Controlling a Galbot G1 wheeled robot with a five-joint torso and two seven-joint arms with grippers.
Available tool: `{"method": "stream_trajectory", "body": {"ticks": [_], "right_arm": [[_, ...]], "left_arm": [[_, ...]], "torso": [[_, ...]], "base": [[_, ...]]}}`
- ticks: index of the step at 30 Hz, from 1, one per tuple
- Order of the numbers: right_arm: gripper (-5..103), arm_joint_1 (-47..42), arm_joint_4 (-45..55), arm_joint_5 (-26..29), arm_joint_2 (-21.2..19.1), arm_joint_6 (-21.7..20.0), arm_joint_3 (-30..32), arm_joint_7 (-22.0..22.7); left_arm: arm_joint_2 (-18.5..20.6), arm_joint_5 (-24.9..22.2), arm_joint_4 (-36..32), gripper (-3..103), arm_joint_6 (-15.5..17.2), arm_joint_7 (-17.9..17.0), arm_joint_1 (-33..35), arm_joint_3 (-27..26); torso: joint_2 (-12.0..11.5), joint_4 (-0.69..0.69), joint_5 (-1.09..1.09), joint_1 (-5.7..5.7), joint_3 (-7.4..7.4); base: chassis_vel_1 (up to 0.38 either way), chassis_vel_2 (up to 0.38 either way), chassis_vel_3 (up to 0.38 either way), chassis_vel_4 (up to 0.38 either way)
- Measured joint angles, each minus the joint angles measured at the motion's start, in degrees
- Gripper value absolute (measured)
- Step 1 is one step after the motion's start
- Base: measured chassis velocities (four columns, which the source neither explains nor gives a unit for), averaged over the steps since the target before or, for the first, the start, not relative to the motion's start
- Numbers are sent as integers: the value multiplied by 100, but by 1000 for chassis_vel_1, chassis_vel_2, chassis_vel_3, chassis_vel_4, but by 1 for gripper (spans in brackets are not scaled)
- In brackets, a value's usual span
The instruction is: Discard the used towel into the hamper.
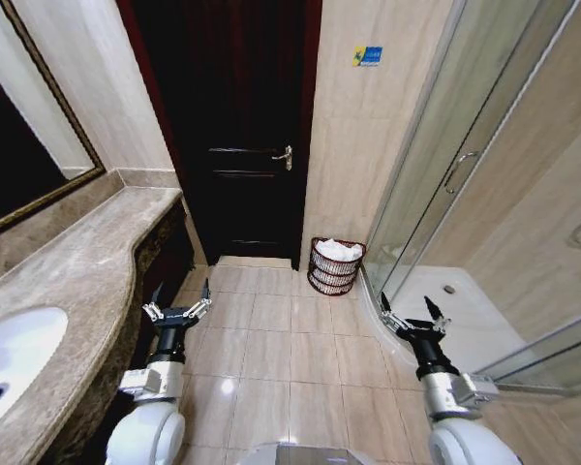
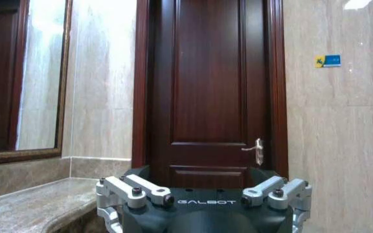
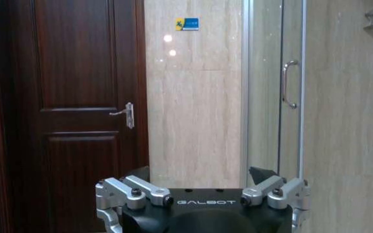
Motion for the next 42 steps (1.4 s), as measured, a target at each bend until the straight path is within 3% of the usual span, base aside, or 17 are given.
{"method": "stream_trajectory", "body": {"ticks": [42], "right_arm": [[100, 0, 0, 0, 0, 0, 0, 0]], "left_arm": [[0, 0, 0, 100, 0, 0, 0, 0]], "torso": [[0, 0, 0, -1, 0]], "base": [[0, 0, 0, 0]]}}
